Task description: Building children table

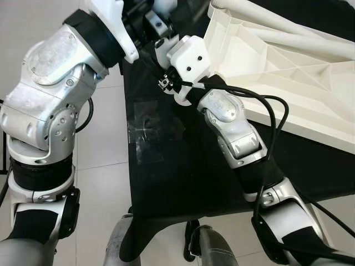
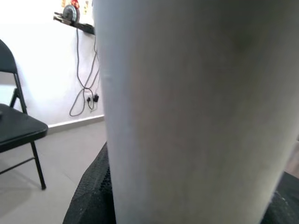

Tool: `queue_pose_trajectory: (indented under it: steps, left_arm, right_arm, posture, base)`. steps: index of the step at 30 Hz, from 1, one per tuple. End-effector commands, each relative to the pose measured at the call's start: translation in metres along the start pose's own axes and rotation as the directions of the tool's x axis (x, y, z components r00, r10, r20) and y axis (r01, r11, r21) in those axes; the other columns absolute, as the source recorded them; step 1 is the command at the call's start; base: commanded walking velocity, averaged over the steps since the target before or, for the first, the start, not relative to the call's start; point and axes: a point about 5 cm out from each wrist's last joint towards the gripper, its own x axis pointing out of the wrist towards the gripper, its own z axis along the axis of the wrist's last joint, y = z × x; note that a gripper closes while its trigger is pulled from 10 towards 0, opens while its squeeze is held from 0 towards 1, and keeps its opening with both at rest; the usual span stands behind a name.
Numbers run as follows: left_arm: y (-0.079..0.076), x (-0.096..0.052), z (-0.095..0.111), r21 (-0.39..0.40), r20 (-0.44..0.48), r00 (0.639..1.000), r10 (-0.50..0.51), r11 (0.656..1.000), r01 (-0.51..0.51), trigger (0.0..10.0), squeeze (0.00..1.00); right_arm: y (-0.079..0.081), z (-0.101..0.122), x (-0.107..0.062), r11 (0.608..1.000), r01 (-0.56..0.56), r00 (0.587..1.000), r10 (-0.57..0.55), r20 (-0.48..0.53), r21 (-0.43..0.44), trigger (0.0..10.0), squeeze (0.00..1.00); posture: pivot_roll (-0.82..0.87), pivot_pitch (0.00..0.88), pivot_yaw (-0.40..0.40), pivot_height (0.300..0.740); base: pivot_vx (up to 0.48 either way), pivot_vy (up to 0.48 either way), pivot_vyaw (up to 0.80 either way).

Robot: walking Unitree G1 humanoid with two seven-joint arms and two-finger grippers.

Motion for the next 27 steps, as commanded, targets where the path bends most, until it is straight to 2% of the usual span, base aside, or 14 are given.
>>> queue_pose_trajectory:
  steps: [1,5,7,12,13,15,16,20,21,22,23,25,26,27]
  left_arm:
    - [-0.005,0.01,0.0,0.005,0.037,0.998,-0.043,0.999,0.042,0.0,0.0]
    - [-0.007,0.011,-0.005,-0.012,0.036,0.996,-0.08,0.997,0.08,0.0,0.0]
    - [-0.011,0.008,-0.005,-0.064,0.056,0.982,-0.179,0.981,0.182,0.0,0.0]
    - [-0.009,0.006,-0.006,-0.08,0.053,0.977,-0.208,0.974,0.212,0.0,0.0]
    - [-0.002,0.006,-0.01,-0.099,0.04,0.977,-0.211,0.972,0.214,0.0,0.0]
    - [0.004,0.007,-0.014,-0.121,0.029,0.975,-0.22,0.968,0.221,0.0,0.0]
    - [0.008,0.006,-0.017,-0.162,0.036,0.966,-0.257,0.952,0.259,0.0,0.0]
    - [0.01,0.008,-0.019,-0.199,0.051,0.955,-0.291,0.934,0.295,0.0,0.0]
    - [0.012,0.01,-0.018,-0.273,0.098,0.927,-0.363,0.886,0.376,0.0,0.0]
    - [0.013,0.011,-0.015,-0.351,0.157,0.893,-0.421,0.822,0.449,0.0,0.0]
    - [0.013,0.011,-0.015,-0.351,0.157,0.893,-0.421,0.822,0.449,0.0,0.0]
    - [0.015,0.011,-0.009,-0.445,0.26,0.824,-0.503,0.695,0.565,0.0,0.0]
    - [0.013,0.008,-0.008,-0.466,0.291,0.781,-0.552,0.631,0.62,0.0,0.0]
    - [0.013,0.008,-0.008,-0.466,0.291,0.781,-0.552,0.631,0.62,0.0,0.0]
  right_arm:
    - [0.014,0.001,0.004,0.996,-0.07,0.998,0.07,-0.002,-0.055,10.0,0.0]
    - [0.012,-0.001,0.005,0.997,-0.064,0.998,0.064,-0.008,-0.045,10.0,0.0]
    - [0.009,-0.002,0.005,0.998,-0.064,0.998,0.064,-0.016,-0.017,10.0,0.0]
    - [0.009,-0.004,0.005,0.997,-0.08,0.997,0.08,-0.021,0.003,10.0,0.04]
    - [0.006,-0.006,0.005,0.995,-0.093,0.995,0.094,-0.02,0.043,10.0,1.0]
    - [0.004,-0.007,0.005,0.989,-0.118,0.993,0.119,-0.011,0.084,10.0,1.0]
    - [0.004,-0.006,0.004,0.973,-0.191,0.982,0.189,0.023,0.127,10.0,1.0]
    - [0.006,-0.005,0.002,0.951,-0.266,0.964,0.26,0.058,0.156,10.0,1.0]
    - [0.009,-0.005,-0.004,0.895,-0.407,0.913,0.395,0.099,0.18,10.0,0.15]
    - [0.011,-0.005,-0.009,0.84,-0.512,0.859,0.496,0.131,0.178,10.0,0.0]
    - [0.011,-0.005,-0.009,0.84,-0.512,0.859,0.496,0.131,0.178,10.0,0.0]
    - [0.012,-0.008,-0.014,0.758,-0.627,0.779,0.608,0.152,0.179,10.0,0.0]
    - [0.011,-0.009,-0.014,0.737,-0.651,0.759,0.632,0.155,0.185,10.0,0.0]
    - [0.011,-0.009,-0.014,0.737,-0.651,0.759,0.632,0.155,0.185,10.0,0.0]
  posture:
    - [0.17,0.222,-0.063,0.74]
    - [0.17,0.221,-0.063,0.74]
    - [0.17,0.218,-0.066,0.74]
    - [0.17,0.214,-0.067,0.74]
    - [0.18,0.209,-0.066,0.74]
    - [0.18,0.207,-0.066,0.74]
    - [0.17,0.201,-0.066,0.74]
    - [0.17,0.195,-0.067,0.74]
    - [0.17,0.19,-0.068,0.74]
    - [0.17,0.187,-0.07,0.74]
    - [0.17,0.187,-0.07,0.74]
    - [0.17,0.182,-0.072,0.74]
    - [0.17,0.181,-0.074,0.74]
    - [0.17,0.181,-0.074,0.74]
  base:
    - [0.0,0.0,0.0]
    - [0.0,0.0,0.0]
    - [0.0,0.0,0.0]
    - [0.0,0.0,0.0]
    - [0.0,0.0,0.0]
    - [0.0,0.0,0.0]
    - [0.0,0.0,0.0]
    - [0.0,0.0,0.0]
    - [0.0,0.0,0.0]
    - [0.0,0.0,0.0]
    - [0.0,0.0,0.0]
    - [0.0,0.0,0.0]
    - [0.0,0.0,0.0]
    - [0.0,0.0,0.0]
